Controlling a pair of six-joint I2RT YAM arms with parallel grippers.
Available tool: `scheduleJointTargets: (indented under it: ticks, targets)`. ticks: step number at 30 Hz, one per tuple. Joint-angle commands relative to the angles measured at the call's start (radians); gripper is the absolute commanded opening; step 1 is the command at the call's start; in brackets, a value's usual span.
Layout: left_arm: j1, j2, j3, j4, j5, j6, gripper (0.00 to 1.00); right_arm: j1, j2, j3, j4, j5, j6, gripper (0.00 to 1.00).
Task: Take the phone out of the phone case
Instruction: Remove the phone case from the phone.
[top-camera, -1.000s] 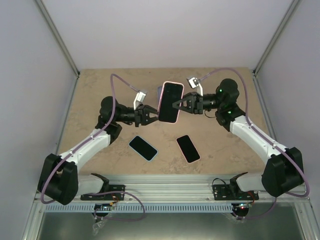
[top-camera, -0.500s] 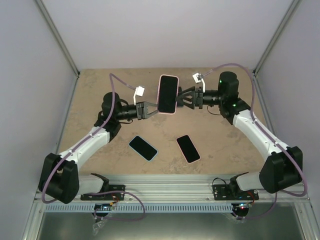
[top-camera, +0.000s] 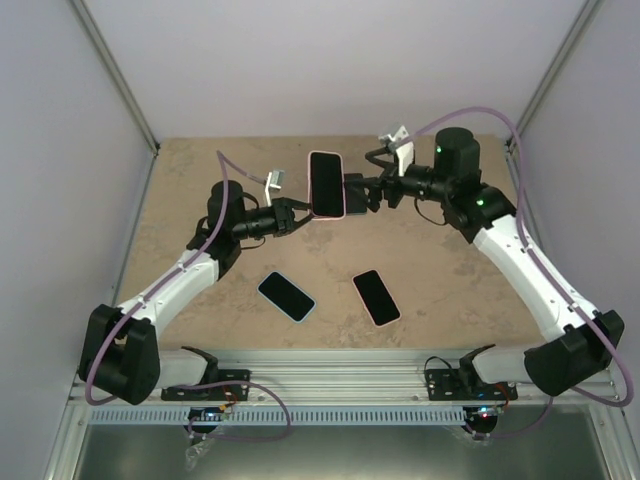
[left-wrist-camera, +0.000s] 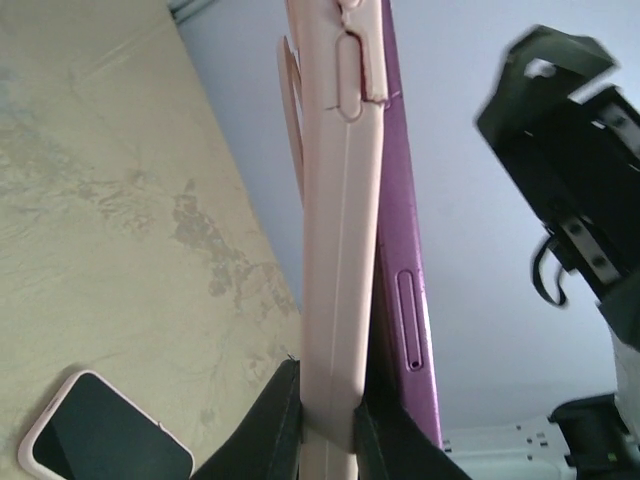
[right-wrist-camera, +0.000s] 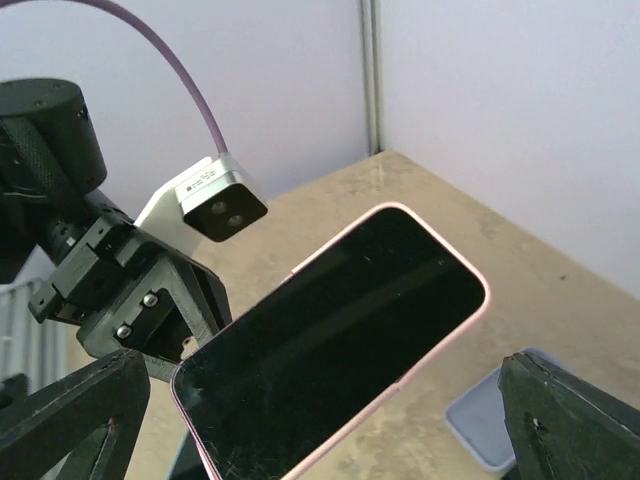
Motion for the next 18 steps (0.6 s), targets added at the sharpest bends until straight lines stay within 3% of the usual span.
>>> scheduleJointTargets:
  ticks: [1,10,18]
  targets:
    - [0.004,-0.021,0.052,-0.039,-0.069,-0.030,0.00,0.081,0.011,0.056,-0.101,0.240,-0.216,0.98]
    - [0.010,-0.021,0.024,0.011,-0.057,-0.086,0.00,0.265,0.034,0.045,-0.107,0.488,-0.448,0.97]
    - [0.009,-0.035,-0.003,0.062,-0.039,-0.115,0.00,0.338,0.055,0.047,-0.112,0.571,-0.559,0.90]
